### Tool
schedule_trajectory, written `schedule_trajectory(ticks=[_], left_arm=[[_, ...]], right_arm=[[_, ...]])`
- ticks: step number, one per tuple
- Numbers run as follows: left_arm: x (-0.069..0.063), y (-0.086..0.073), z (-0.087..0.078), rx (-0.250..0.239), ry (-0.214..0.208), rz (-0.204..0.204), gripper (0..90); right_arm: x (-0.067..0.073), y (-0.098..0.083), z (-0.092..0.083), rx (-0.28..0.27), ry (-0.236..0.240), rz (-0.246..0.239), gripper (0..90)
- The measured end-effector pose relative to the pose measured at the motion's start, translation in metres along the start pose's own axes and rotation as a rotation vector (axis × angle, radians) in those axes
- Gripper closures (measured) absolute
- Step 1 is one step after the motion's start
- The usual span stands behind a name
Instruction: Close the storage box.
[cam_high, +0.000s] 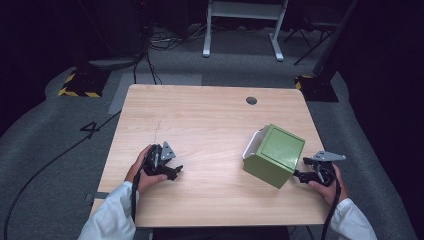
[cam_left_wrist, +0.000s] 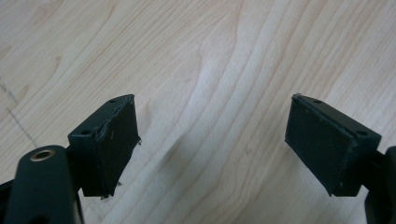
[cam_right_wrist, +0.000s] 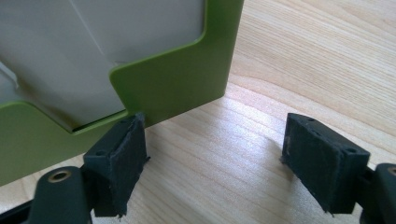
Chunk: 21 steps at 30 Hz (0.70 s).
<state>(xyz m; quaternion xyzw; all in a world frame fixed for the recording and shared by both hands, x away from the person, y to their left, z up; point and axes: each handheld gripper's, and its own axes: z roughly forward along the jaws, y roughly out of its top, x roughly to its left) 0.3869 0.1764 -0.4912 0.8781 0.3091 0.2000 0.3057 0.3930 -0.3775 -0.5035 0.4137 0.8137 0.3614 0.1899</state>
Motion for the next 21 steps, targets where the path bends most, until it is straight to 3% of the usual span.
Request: schedule_trajectory(ticks=[2,6,8,10,11,17,21], left_arm=[[-0.001,-0.006,-0.001,0.011,-0.005,-0.009,16.8],[0.000,-0.018,-0.006,-0.012,-0.010,-0.062,16.7],[0.002,-0.023,-0.008,-0.017,-0.029,-0.102,16.7],[0.005,-0.031,-0.009,-0.027,-0.068,-0.178,16.7],[0.005,-0.032,-0.010,-0.026,-0.067,-0.190,16.5],[0.005,-0.041,-0.018,-0.020,-0.043,-0.211,16.1],[0.007,-0.045,-0.021,-0.023,-0.039,-0.206,16.0]], right_arm=[[0.000,0.000,0.000,0.000,0.000,0.000,21.5],[0.000,0.000,0.000,0.002,0.004,-0.003,20.5],[0.000,0.001,0.001,0.004,0.006,-0.005,19.8],[0.000,0.001,0.001,0.005,0.006,-0.005,19.6],[0.000,0.001,0.001,0.005,0.006,-0.005,19.6],[0.000,0.001,0.001,0.005,0.007,-0.008,19.3],[0.000,0.001,0.001,0.006,0.007,-0.007,19.3]])
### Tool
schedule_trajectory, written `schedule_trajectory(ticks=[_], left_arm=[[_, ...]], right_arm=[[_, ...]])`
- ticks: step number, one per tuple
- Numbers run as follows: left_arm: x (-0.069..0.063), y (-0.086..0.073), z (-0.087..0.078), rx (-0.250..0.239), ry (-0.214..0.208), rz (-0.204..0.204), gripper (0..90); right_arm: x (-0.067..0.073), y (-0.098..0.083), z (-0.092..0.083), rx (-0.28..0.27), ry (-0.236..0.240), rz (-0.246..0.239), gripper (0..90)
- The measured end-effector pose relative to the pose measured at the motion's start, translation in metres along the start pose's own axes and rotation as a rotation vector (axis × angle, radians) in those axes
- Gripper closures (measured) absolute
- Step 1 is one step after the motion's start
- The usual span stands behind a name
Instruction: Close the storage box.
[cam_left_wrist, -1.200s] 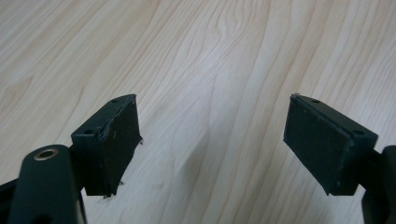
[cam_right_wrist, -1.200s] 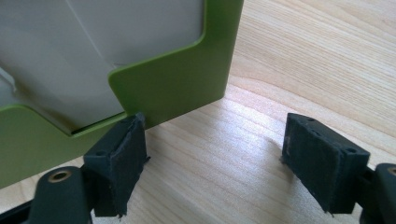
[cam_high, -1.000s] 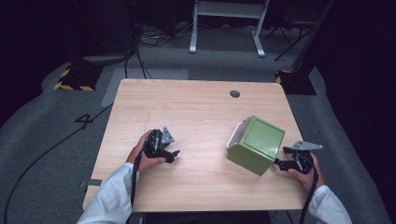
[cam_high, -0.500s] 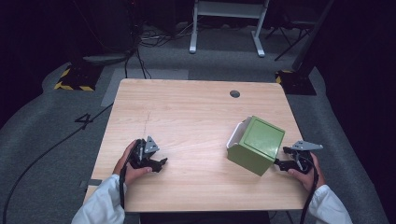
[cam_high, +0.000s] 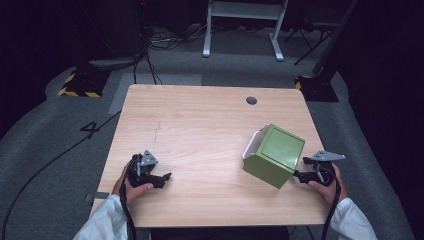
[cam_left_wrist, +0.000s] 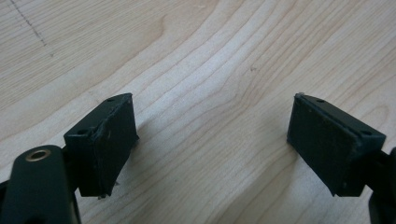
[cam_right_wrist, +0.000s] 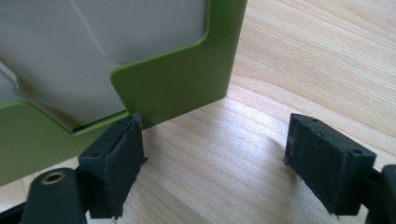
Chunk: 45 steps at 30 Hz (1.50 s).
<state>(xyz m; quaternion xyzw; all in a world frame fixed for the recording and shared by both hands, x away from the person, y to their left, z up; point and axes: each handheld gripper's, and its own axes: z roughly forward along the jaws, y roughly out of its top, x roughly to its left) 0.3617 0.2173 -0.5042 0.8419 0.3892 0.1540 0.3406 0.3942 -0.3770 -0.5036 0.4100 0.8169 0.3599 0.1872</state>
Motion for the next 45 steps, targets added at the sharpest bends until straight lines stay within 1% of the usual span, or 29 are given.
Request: schedule_trajectory(ticks=[1,4,6,9,13,24,34,45], left_arm=[[-0.0004,-0.0004,-0.0002,0.000,-0.001,-0.007,16.0],[-0.0009,-0.0004,-0.0001,0.001,0.002,-0.011,15.9],[-0.0003,-0.0001,0.0000,0.003,-0.001,-0.005,15.6],[-0.0002,0.0002,0.0005,0.001,-0.004,-0.006,15.2],[-0.0007,-0.0001,0.0001,0.001,0.001,-0.005,15.5],[0.0003,0.0007,0.0010,0.004,-0.007,-0.005,14.7],[0.0015,0.0015,0.0014,0.007,-0.010,0.007,14.4],[0.0023,0.0035,0.0036,0.007,-0.009,0.004,13.2]], right_arm=[[0.0000,0.0000,0.0000,0.000,0.000,0.000,19.2],[0.0000,0.0000,0.0001,0.001,0.001,-0.001,19.0],[0.0000,0.0000,0.0001,0.001,0.001,-0.001,19.0],[0.0000,0.0000,0.0001,0.001,0.001,-0.001,18.8],[0.0001,0.0001,0.0001,0.001,0.003,-0.003,18.6],[-0.0002,0.0002,0.0003,0.001,0.004,-0.003,18.3],[-0.0002,0.0002,0.0004,0.001,0.004,-0.003,18.3],[-0.0003,0.0002,0.0003,0.001,0.004,-0.004,18.3]])
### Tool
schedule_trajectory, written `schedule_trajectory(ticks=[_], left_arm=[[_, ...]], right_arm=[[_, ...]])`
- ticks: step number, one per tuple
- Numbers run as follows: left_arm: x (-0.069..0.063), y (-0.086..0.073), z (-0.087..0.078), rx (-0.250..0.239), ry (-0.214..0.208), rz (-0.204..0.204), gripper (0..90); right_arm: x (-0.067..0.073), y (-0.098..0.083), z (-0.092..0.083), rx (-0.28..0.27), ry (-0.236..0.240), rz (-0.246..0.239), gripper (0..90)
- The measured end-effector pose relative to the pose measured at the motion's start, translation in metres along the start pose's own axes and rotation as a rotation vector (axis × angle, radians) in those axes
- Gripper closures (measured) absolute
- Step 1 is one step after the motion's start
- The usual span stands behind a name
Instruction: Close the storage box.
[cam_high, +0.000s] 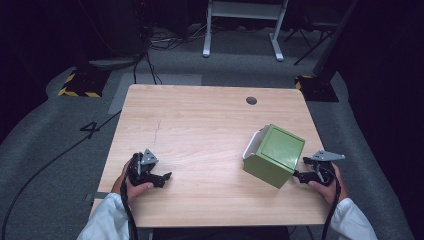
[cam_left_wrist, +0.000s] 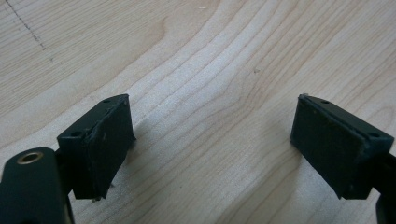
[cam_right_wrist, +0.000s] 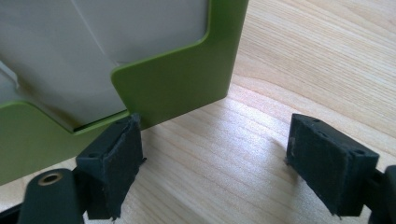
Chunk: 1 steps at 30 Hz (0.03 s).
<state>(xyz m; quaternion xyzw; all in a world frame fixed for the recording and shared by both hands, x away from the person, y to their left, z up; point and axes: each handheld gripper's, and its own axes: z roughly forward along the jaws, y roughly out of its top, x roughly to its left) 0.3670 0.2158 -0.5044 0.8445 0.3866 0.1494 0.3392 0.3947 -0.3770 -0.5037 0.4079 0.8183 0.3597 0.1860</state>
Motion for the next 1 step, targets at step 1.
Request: schedule_trajectory(ticks=[1], left_arm=[[0.0000,0.0002,0.0001,0.001,0.001,-0.001,13.1]], right_arm=[[0.0000,0.0000,0.0000,0.000,0.000,0.000,18.2]])
